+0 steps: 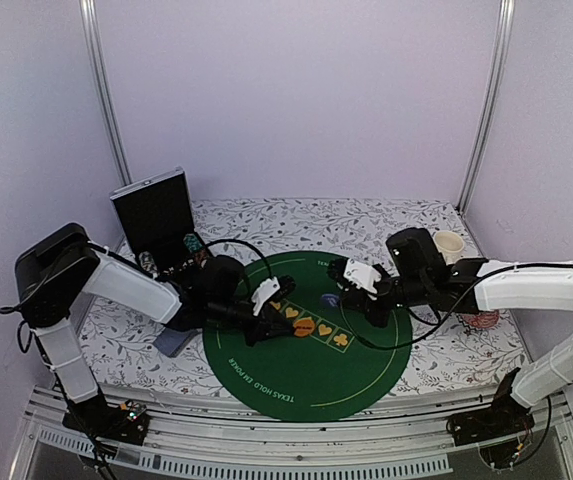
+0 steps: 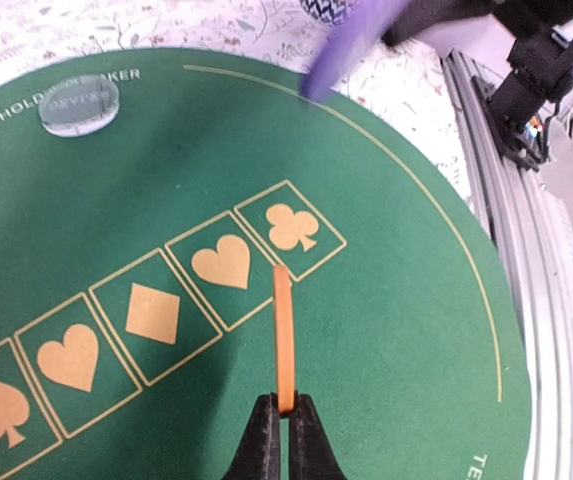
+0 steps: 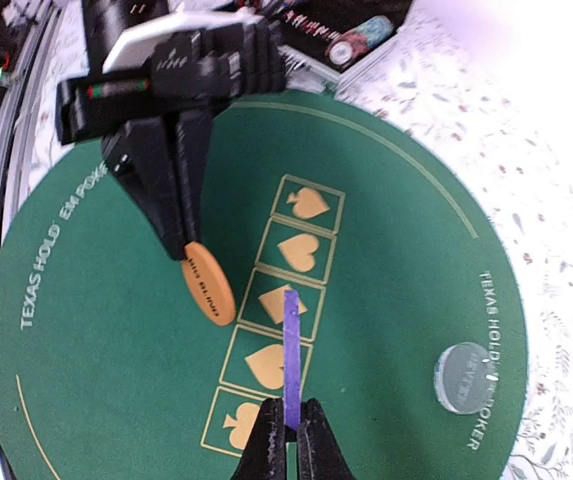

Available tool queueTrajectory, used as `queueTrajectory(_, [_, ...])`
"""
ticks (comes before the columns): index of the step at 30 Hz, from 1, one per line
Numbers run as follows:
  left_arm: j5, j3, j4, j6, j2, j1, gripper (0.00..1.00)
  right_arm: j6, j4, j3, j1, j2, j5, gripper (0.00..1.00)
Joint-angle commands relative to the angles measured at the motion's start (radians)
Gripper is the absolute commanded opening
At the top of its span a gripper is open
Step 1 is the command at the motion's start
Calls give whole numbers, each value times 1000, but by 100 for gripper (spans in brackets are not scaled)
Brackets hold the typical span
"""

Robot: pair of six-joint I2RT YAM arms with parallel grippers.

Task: Distribute texas hold em gaming equipment
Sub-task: Pick up the small blind button from the poker table mat, then pick up the big blind button from the poker table mat, then place the small blind button in the small blind area.

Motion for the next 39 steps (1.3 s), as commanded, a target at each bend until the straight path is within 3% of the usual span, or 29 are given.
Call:
queueTrajectory(1, [21,-20,62,-67,-70,22,0,209,22,22,-79,-146,-37,2])
queueTrajectory(7, [24,-40,93,-172,-161,29,0,376,42,18,-182,-318,-100,2])
queueTrajectory(17, [-72,-64,52,-380,-355,41,0,666,76,-33,-329,-449,-178,2])
queueTrajectory(30, [-172,-102,-6,-458,-476,46,0,753,29,-21,-346,-427,-259,2])
queueTrajectory(39, [-216,-119,-5,-468,-468,45,0,789,-141,-9,-347,-299,-334,2])
